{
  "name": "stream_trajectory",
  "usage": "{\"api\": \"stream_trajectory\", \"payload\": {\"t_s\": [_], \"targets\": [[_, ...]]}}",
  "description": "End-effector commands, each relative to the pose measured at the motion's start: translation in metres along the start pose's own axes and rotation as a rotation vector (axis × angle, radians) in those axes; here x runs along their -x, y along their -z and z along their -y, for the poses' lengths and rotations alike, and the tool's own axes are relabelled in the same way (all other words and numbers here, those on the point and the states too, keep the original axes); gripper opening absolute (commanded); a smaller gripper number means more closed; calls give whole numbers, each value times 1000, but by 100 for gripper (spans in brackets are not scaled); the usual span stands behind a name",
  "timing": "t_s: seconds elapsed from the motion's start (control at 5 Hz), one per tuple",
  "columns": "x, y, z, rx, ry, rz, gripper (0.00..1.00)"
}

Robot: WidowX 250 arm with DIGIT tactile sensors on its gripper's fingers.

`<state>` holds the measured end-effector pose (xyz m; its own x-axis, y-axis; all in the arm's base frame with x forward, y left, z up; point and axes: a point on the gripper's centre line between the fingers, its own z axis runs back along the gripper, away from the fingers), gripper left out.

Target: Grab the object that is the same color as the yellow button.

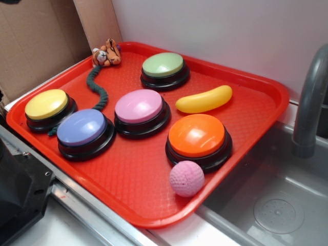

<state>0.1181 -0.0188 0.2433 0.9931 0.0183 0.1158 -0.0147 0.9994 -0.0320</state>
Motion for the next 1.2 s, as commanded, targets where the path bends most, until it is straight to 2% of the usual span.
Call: {"api": "stream_trajectory", "payload": {"t_s": [0.0,0.2,0.4,0.6,0.8,1.0], "targets": [[0,0,0,0,0,0,100],[-12,2,-2,-33,56,60,100],[-36,15,-1,-55,79,55,100],[-70,35,8,-96,116,46,100],[-102,57,19,-107,99,66,100],[-132,81,28,-75,128,88,100]]}}
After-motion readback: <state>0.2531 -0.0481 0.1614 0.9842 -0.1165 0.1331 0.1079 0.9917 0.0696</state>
